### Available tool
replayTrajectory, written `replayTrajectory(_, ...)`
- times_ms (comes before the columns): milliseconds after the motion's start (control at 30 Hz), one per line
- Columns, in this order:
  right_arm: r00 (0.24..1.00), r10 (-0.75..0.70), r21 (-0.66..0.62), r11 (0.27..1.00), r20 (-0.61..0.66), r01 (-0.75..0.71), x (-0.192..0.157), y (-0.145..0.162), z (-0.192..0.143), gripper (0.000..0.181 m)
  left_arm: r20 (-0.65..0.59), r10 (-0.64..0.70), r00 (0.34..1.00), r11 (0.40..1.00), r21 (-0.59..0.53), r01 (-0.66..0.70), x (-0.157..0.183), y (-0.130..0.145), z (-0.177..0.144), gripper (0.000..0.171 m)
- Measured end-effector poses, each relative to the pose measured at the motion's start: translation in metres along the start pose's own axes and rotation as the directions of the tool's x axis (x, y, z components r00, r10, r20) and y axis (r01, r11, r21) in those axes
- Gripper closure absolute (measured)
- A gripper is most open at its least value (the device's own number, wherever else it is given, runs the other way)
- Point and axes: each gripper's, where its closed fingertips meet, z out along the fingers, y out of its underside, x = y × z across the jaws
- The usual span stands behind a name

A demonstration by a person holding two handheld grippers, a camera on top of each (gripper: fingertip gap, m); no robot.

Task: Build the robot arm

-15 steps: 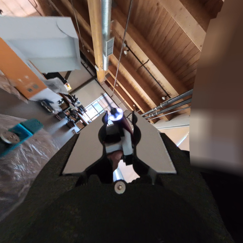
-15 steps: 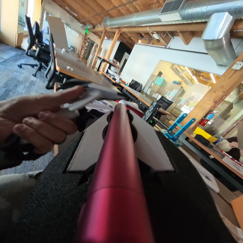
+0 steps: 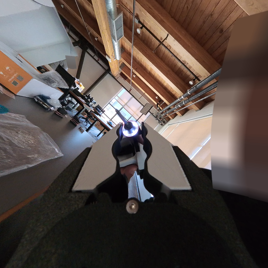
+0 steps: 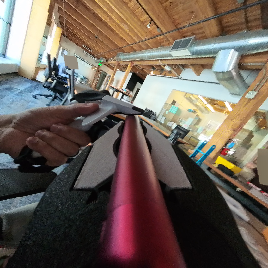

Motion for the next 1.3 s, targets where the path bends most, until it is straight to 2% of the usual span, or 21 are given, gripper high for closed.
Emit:
replayTrajectory(333,0.985,-0.156,-0.007,0.988,-0.078,0.156,-0.004,-0.026,-0.029,0.159,0.004,-0.085,0.996,0.995,-0.046,0.085,0.024,0.025,0.017,0.149)
replayTrajectory(667,0.996,-0.084,0.036,0.996,-0.038,0.085,-0.005,-0.040,-0.036,0.158,-0.045,-0.021,0.999,0.998,-0.061,0.018,0.040,0.031,0.020,0.148)
replayTrajectory(933,0.998,-0.065,0.074,0.995,-0.020,0.066,-0.007,-0.044,-0.036,0.158,-0.024,0.040,0.999,0.997,-0.069,-0.041,0.044,0.032,0.018,0.148)
replayTrajectory(1300,0.997,-0.072,0.062,0.995,-0.006,0.072,-0.009,-0.045,-0.038,0.158,-0.030,0.043,0.999,0.996,-0.075,-0.045,0.046,0.034,0.018,0.148)
